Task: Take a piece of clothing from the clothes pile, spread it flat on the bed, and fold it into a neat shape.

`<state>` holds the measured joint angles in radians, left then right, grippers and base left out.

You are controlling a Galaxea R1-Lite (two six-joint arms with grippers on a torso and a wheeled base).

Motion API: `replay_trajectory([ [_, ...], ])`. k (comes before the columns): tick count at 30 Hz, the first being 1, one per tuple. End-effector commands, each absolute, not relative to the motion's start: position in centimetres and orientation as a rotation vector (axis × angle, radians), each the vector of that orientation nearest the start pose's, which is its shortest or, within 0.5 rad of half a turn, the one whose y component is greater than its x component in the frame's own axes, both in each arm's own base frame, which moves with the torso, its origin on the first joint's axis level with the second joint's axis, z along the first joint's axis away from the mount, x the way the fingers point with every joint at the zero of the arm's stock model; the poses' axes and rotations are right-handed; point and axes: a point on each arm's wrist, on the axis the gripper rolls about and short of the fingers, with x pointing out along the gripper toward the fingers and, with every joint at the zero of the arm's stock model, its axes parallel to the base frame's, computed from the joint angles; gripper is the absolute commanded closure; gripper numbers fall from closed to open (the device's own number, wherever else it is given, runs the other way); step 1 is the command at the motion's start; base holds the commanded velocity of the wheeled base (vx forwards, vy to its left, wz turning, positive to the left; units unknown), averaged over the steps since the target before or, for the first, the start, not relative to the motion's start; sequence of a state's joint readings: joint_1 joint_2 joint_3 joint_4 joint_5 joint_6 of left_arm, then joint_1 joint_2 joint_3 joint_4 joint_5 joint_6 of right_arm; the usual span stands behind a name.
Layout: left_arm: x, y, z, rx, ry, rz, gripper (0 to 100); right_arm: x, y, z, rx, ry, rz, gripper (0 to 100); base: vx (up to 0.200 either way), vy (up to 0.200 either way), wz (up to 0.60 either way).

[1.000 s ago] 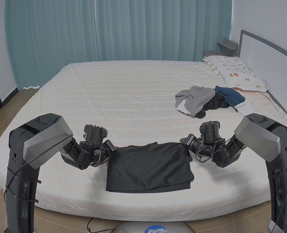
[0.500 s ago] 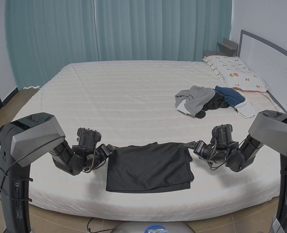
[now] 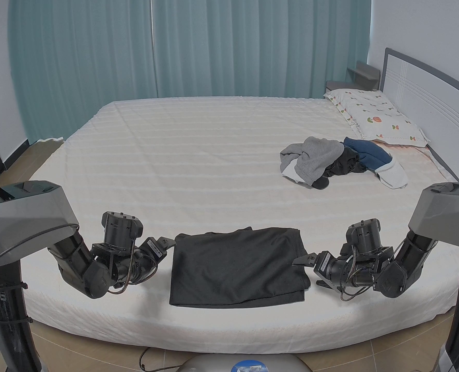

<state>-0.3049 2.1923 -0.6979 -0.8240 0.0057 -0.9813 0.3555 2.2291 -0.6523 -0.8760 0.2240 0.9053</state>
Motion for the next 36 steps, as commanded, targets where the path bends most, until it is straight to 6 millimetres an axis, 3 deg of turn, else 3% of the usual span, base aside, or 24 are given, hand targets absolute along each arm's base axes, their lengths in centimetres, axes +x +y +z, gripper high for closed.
replay_trajectory([
  [1,32.7,-10.3,1.2,-0.832,0.746,0.061,0,31.4,12.3,-0.6,0.793,0.908,0.192,0,0.0,0.0,0.0],
  [12,33.0,-10.4,0.4,-0.826,0.756,0.07,0,31.8,13.6,-1.9,0.753,0.91,0.179,0,0.0,0.0,0.0],
  [13,33.0,-10.4,0.4,-0.826,0.756,0.07,0,31.8,13.6,-2.0,0.746,0.909,0.172,100,0.0,0.0,0.0],
  [26,33.1,-10.1,0.4,-0.83,0.753,0.078,0,31.1,13.5,-2.1,0.699,0.921,0.176,100,0.0,0.0,0.0],
  [36,33.1,-10.1,0.3,-0.828,0.757,0.08,0,30.0,12.5,-0.3,0.715,0.906,0.18,100,0.0,0.0,0.0],
])
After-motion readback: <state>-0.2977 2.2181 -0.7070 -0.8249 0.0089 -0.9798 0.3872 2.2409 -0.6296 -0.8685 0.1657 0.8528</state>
